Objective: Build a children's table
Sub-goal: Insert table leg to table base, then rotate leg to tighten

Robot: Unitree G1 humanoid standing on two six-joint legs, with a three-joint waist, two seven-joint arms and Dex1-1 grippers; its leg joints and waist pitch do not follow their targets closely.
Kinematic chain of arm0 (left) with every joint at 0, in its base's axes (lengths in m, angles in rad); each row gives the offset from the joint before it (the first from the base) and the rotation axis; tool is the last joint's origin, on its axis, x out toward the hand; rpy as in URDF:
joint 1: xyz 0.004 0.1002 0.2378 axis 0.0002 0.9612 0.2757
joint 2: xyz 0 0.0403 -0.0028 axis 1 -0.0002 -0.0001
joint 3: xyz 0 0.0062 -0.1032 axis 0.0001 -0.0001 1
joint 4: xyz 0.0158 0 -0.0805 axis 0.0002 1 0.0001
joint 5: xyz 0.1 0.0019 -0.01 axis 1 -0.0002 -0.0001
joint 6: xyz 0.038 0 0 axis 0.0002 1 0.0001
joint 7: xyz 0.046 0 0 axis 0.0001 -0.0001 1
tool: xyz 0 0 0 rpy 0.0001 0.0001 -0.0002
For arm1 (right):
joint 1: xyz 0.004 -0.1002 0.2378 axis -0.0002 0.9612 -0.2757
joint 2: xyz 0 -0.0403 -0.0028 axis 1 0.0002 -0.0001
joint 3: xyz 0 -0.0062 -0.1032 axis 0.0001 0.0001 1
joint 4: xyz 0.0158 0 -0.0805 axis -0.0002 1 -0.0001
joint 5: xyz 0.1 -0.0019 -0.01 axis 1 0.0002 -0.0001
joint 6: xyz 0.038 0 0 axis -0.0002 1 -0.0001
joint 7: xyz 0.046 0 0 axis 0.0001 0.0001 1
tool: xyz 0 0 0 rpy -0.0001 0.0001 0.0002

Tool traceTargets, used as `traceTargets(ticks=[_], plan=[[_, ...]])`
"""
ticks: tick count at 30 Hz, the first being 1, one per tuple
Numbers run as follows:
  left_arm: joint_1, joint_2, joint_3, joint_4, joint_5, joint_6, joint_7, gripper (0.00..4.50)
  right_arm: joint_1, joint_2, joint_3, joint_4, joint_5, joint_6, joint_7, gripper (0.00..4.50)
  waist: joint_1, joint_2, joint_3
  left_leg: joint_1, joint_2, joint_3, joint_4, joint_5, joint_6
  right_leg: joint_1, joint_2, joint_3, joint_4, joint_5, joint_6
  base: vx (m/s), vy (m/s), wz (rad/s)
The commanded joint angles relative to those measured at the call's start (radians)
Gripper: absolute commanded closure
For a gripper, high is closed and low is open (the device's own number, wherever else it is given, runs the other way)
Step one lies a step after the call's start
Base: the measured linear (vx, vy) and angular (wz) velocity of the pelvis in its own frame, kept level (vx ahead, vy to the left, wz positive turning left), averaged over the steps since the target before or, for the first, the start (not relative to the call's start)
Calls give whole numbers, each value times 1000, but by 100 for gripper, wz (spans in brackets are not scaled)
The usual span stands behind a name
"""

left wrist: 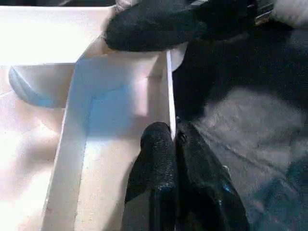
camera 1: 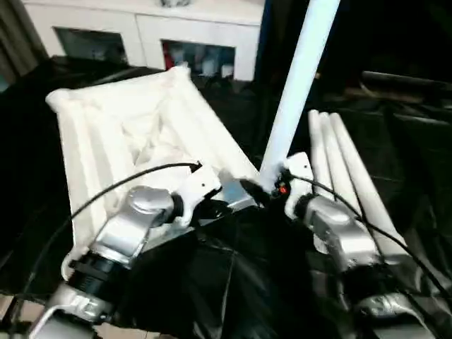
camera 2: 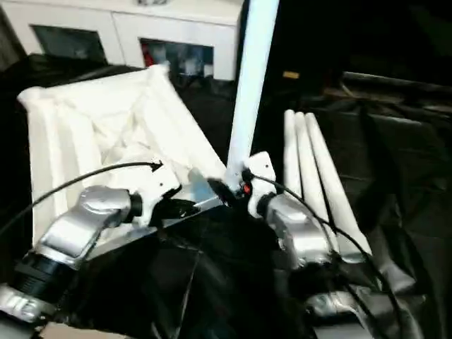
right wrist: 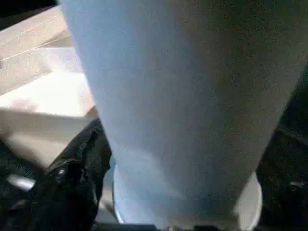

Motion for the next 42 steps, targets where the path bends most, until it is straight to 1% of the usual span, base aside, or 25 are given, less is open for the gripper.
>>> traceTargets(ticks=[1, 4, 5, 7, 10, 11, 15, 19, 21, 23, 25, 27, 28, 29, 30, 31, 32, 34, 36, 37, 38, 39, 40, 41, 42], plan=[[-16, -9, -44, -23, -34, -60, -80, 450, 19, -6, 49, -54, 32, 33, 88, 56, 0, 11, -66, 14, 46, -3, -54, -27, 119, 60, -78, 54, -32, 53, -284, 0, 0, 0], [-20, 11, -48, -5, -40, -92, -121, 450, 44, -46, 72, -102, 42, 46, 160, 56, 9, 13, -62, 17, 48, -1, -56, -64, 97, 57, -76, 52, -38, -13, -274, 0, 0, 0], [-23, 25, -52, 12, -42, -116, -151, 450, 61, -74, 88, -132, 44, 53, 210, 56, 10, 11, -62, 15, 49, -3, -57, -73, 88, 61, -76, 52, -37, -28, -266, 0, 0, 0], [-28, 35, -53, 28, -43, -140, -176, 450, 70, -95, 98, -149, 42, 59, 243, 56, 12, 12, -61, 16, 48, -1, -56, -89, 78, 58, -78, 53, -39, -42, -260, 0, 0, 0], [-32, 45, -57, 42, -54, -158, -215, 450, 78, -122, 111, -163, 45, 66, 293, 56, 12, 10, -60, 13, 48, -3, -57, -102, 65, 60, -80, 54, -39, -62, -258, 0, 0, 0], [-34, 55, -62, 50, -60, -166, -247, 450, 84, -145, 123, -176, 48, 75, 331, 81, 14, 13, -59, 13, 47, -4, -56, -120, 56, 60, -81, 54, -40, -92, -251, 0, 0, 0], [-36, 66, -65, 65, -65, -180, -280, 450, 87, -161, 130, -186, 54, 90, 360, 92, 17, 10, -59, 10, 46, -4, -55, -124, 53, 61, -80, 54, -41, -116, -244, 0, 0, 0], [-39, 79, -67, 85, -68, -198, -322, 450, 95, -182, 145, -209, 68, 120, 398, 132, 21, 6, -58, 11, 46, -4, -54, -144, 45, 60, -81, 55, -47, -181, -226, 0, 0, 0], [-40, 81, -67, 90, -66, -202, -323, 450, 98, -181, 145, -211, 68, 123, 399, 136, 23, 7, -60, 13, 47, -4, -54, -143, 42, 57, -81, 54, -46, -188, -223, 0, 0, 0], [-46, 73, -53, 114, -63, -205, -308, 450, 102, -170, 142, -203, 58, 123, 385, 162, 23, 6, -60, 13, 45, -4, -54, -147, 37, 58, -80, 53, -48, -200, -222, 0, 0, 0], [-52, 53, -38, 128, -63, -191, -271, 450, 100, -149, 132, -181, 44, 124, 341, 163, 23, 3, -61, 13, 46, -6, -55, -150, 29, 60, -82, 53, -47, -216, -218, 0, 0, 0], [-64, 20, -17, 153, -54, -164, -197, 450, 87, -111, 115, -128, 6, 101, 237, 168, 21, 1, -59, 13, 43, -4, -55, -156, 20, 56, -83, 54, -52, -246, -211, 0, 0, 0], [-78, -14, 1, 178, -42, -139, -121, 450, 64, -64, 92, -59, -30, 80, 105, 168, 17, -3, -58, 15, 42, -4, -56, -174, 5, 53, -84, 53, -56, -292, -203, 0, 0, 0], [-81, -22, 4, 183, -40, -133, -105, 450, 59, -54, 87, -43, -37, 78, 75, 168, 16, -2, -56, 15, 40, -8, -59, -193, -6, 56, -85, 51, -61, -349, -187, 0, 0, 0], [-88, -41, 8, 191, -28, -118, -63, 450, 40, -23, 67, 5, -44, 86, -8, 168, 12, -7, -56, 14, 41, -9, -59, -190, -13, 57, -85, 51, -60, -363, -177, 0, 0, 0], [-91, -50, 7, 193, -20, -111, -43, 450, 31, -7, 55, 28, -44, 94, -47, 169, 12, -4, -56, 15, 39, -10, -59, -192, -14, 56, -86, 51, -62, -376, -173, 0, 0, 0], [-96, -65, 10, 195, -13, -96, -13, 450, 19, 14, 42, 56, -45, 96, -93, 170, 5, -7, -58, 13, 40, -11, -58, -194, -14, 57, -86, 52, -64, -377, -162, 0, 0, 0], [-106, -115, 22, 197, 0, -51, 73, 450, -19, 69, 10, 137, -45, 94, -208, 170, -3, -3, -57, 11, 39, -11, -59, -200, -14, 54, -83, 51, -64, -377, -167, 0, 0, 0], [-110, -150, 26, 192, 12, -29, 129, 450, -47, 102, -2, 186, -45, 83, -269, 170, -2, -6, -59, 13, 38, -11, -57, -199, -10, 55, -84, 51, -67, -381, -161, 0, 0, 0], [-107, -177, 26, 181, 16, -15, 160, 450, -68, 126, -11, 220, -49, 73, -312, 170, -4, -3, -60, 14, 39, -10, -56, -193, -10, 52, -84, 52, -64, -363, -170, 0, 0, 0], [-103, -194, 24, 170, 18, -6, 176, 450, -83, 142, -19, 240, -47, 67, -337, 170, -4, -3, -60, 11, 38, -10, -56, -191, -8, 55, -83, 50, -64, -362, -169, 0, 0, 0], [-101, -205, 23, 164, 19, 0, 185, 450, -91, 152, -25, 253, -46, 62, -351, 170, -3, -4, -60, 13, 38, -9, -55, -194, -7, 52, -83, 51, -65, -359, -169, 0, 0, 0], [-100, -213, 19, 161, 22, -1, 193, 450, -99, 162, -33, 268, -48, 48, -356, 135, -3, -4, -62, 11, 37, -10, -56, -186, -2, 56, -82, 50, -62, -342, -170, 0, 0, 0], [-98, -220, 14, 158, 24, -5, 198, 450, -106, 169, -33, 279, -55, 32, -358, 135, -3, -4, -61, 10, 37, -10, -56, -183, 3, 55, -80, 50, -62, -324, -171, 0, 0, 0], [-96, -224, 10, 156, 26, -11, 201, 450, -113, 175, -32, 289, -62, 19, -358, 114, -2, -4, -63, 11, 38, -9, -54, -183, 6, 55, -81, 50, -61, -315, -173, 0, 0, 0]])
